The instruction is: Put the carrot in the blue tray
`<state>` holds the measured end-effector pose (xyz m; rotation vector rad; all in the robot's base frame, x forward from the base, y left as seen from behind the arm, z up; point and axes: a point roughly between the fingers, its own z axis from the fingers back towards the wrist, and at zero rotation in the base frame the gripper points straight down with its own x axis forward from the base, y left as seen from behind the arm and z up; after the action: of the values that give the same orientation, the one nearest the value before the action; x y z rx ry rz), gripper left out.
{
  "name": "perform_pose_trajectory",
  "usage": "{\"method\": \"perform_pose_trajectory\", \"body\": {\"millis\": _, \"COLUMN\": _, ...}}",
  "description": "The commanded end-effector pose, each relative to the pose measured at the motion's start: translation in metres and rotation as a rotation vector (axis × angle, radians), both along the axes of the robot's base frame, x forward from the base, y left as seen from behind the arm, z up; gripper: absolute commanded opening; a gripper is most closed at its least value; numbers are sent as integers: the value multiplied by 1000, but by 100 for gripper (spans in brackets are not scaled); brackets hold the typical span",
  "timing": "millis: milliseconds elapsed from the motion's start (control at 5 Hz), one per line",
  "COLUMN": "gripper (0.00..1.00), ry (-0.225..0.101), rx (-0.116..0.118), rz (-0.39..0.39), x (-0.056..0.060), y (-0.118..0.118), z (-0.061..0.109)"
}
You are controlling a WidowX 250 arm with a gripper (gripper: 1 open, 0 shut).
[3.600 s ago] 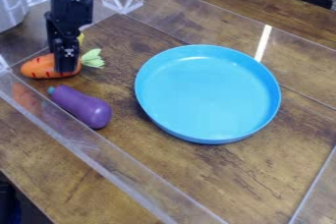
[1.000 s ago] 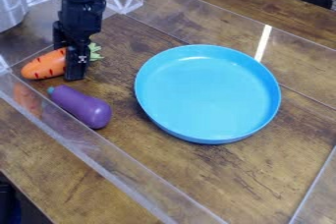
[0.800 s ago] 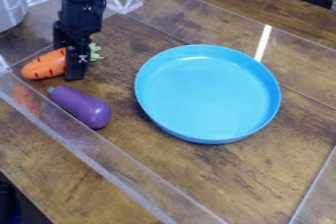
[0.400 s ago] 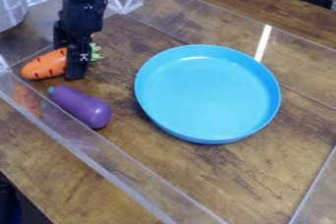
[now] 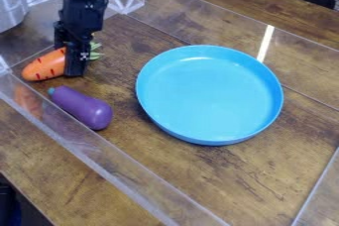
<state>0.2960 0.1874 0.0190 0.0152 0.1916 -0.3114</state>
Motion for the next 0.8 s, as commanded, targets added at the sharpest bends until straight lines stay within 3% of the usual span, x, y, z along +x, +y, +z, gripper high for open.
{"method": "perform_pose_trajectory", "body": {"millis": 0, "gripper": 0, "ry": 2, "rx": -11, "rz": -19, "x": 2, "y": -4, "z": -1}}
{"method": "perform_pose_trajectory", "body": {"millis": 600, "gripper": 0, "ry": 7, "rx": -4, "rz": -40, "x": 5, "y": -7, "z": 2}}
